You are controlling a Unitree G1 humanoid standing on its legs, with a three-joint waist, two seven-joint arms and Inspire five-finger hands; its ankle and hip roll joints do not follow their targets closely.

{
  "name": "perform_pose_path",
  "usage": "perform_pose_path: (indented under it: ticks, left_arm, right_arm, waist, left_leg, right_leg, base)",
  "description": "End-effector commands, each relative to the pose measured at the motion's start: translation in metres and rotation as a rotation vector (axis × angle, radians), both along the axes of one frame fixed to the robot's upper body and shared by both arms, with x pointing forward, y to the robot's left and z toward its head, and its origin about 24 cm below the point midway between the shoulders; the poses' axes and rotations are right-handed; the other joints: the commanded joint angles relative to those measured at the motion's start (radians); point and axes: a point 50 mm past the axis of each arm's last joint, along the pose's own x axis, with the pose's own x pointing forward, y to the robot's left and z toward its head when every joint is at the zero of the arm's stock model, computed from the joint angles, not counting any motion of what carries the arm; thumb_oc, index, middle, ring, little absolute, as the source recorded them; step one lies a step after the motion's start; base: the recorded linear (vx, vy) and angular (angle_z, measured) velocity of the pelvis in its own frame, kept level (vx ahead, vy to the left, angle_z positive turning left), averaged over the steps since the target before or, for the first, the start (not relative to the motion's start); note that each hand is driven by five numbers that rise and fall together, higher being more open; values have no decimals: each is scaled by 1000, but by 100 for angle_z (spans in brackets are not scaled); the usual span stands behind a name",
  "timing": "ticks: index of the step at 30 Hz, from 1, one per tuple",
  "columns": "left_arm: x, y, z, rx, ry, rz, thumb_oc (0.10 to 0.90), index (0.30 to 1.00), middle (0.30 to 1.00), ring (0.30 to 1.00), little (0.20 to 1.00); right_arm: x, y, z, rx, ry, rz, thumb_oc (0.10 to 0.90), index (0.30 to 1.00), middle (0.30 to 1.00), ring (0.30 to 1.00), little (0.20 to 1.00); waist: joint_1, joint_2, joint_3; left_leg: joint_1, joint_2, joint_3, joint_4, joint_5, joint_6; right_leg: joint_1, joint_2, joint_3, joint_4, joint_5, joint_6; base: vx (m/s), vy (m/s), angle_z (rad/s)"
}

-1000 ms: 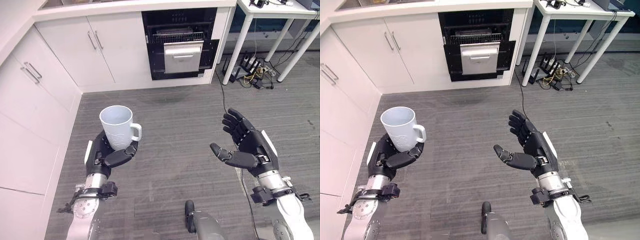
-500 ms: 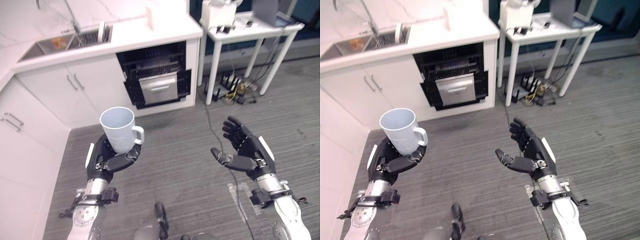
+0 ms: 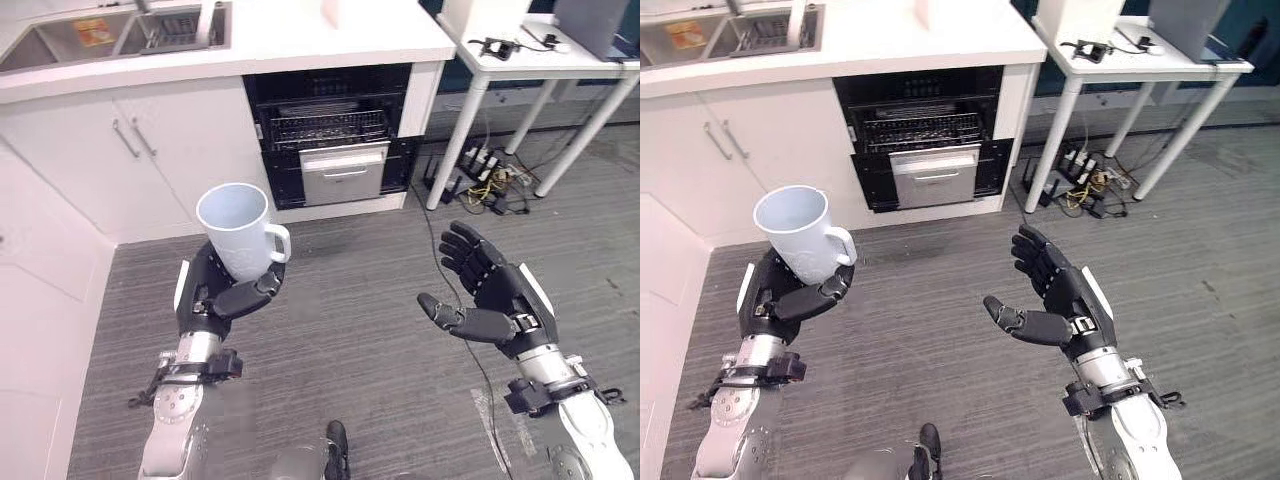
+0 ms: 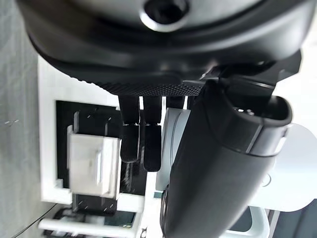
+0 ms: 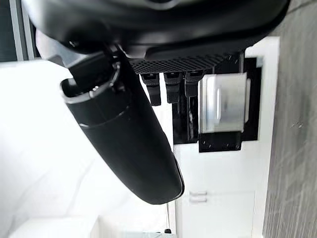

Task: Place the dishes in the dishwasher.

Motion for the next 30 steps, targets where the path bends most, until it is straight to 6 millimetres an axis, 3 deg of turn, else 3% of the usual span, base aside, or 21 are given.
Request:
perform_pose_path:
  ticks: [1,3,4,6,8,10,11,12,14,18,22,26,30]
  left_arm:
    - [-13,6,43,67,-219,-13,400,300,300,300,300]
    - [-12,5,42,52,-208,-31,400,300,300,300,300]
    - [-12,4,41,60,-206,-35,400,300,300,300,300]
    - [-10,1,39,66,-193,-19,400,300,300,300,300]
    - [-5,3,40,41,-188,13,400,300,300,300,300]
    - [-3,6,41,27,-191,36,400,300,300,300,300]
    - [-3,7,42,30,-192,45,400,300,300,300,300]
    - [-5,8,43,36,-190,53,400,300,300,300,300]
    - [-6,8,43,48,-183,72,400,300,300,300,300]
    - [-9,9,41,60,-169,76,400,300,300,300,300]
    - [-11,11,40,52,-156,73,400,300,300,300,300]
    - [-15,13,35,13,-122,76,400,300,300,300,300]
    - [-17,13,31,-5,-110,71,400,300,300,300,300]
  right_arm:
    - [0,1,27,31,-182,-23,800,900,900,900,900]
    - [0,4,24,43,-176,-30,800,900,900,900,900]
    - [0,5,23,50,-174,-31,800,900,900,900,900]
    - [2,10,21,60,-168,-23,800,900,900,900,900]
    - [4,11,19,53,-166,-17,800,900,900,900,900]
    - [3,6,20,49,-172,-17,800,900,900,900,900]
    - [3,3,22,51,-181,-13,800,900,900,900,900]
    - [3,1,25,57,-193,-1,800,900,900,900,900]
    - [4,6,29,60,-202,39,800,900,900,900,900]
    - [5,12,31,36,-197,36,800,900,900,900,900]
    - [10,15,35,43,-201,35,800,900,900,900,900]
    - [12,14,35,38,-190,51,800,900,900,900,900]
    - [9,10,34,38,-170,45,800,900,900,900,900]
  waist:
    - [1,1,-125]
    - [-10,0,-130]
    - [-18,5,-127]
    - [-33,15,-112]
    - [-36,21,-105]
    - [-44,26,-92]
    - [-51,20,-79]
    - [-58,8,-68]
    - [-66,1,-60]
    - [-62,-10,-80]
    - [-60,-16,-96]
    - [-62,-8,-106]
    - [-68,-15,-113]
  left_leg:
    - [-22,100,-86,-25,-80,-152]
    - [2,81,-96,-25,-104,-128]
    - [17,76,-103,-25,-117,-119]
    - [56,67,-113,-25,-137,-109]
    - [69,69,-120,-25,-134,-119]
    - [91,83,-117,-25,-139,-134]
    - [110,90,-100,-25,-148,-142]
    - [127,90,-78,-25,-163,-146]
    - [158,89,-64,-25,-199,-142]
    - [170,97,-71,-25,-220,-150]
    - [206,136,-50,-25,-235,-171]
    - [253,171,-64,-25,-229,-201]
    - [275,191,-63,-25,-165,-224]
  right_leg:
    - [-47,31,-18,-14,89,35]
    - [-45,35,-19,34,233,70]
    - [-102,44,0,171,273,76]
    - [-234,51,9,380,277,59]
    - [-246,36,-26,247,217,38]
    - [-231,14,-70,69,200,23]
    - [-247,-12,-76,-14,207,25]
    - [-310,-64,-62,-14,222,38]
    - [-409,-120,-4,-14,276,66]
    - [-419,-134,37,-14,263,87]
    - [-399,-126,16,-14,246,95]
    - [-374,-76,10,-14,216,58]
    - [-349,-36,17,-14,189,15]
  base:
    - [204,199,11]
    - [194,242,8]
    - [153,236,29]
    - [172,218,36]
    - [154,68,0]
    - [158,-103,8]
    - [157,-240,-2]
    - [133,-251,5]
    - [203,-305,4]
    - [205,-333,21]
    - [222,-412,36]
    - [225,-377,-9]
    - [193,-320,-40]
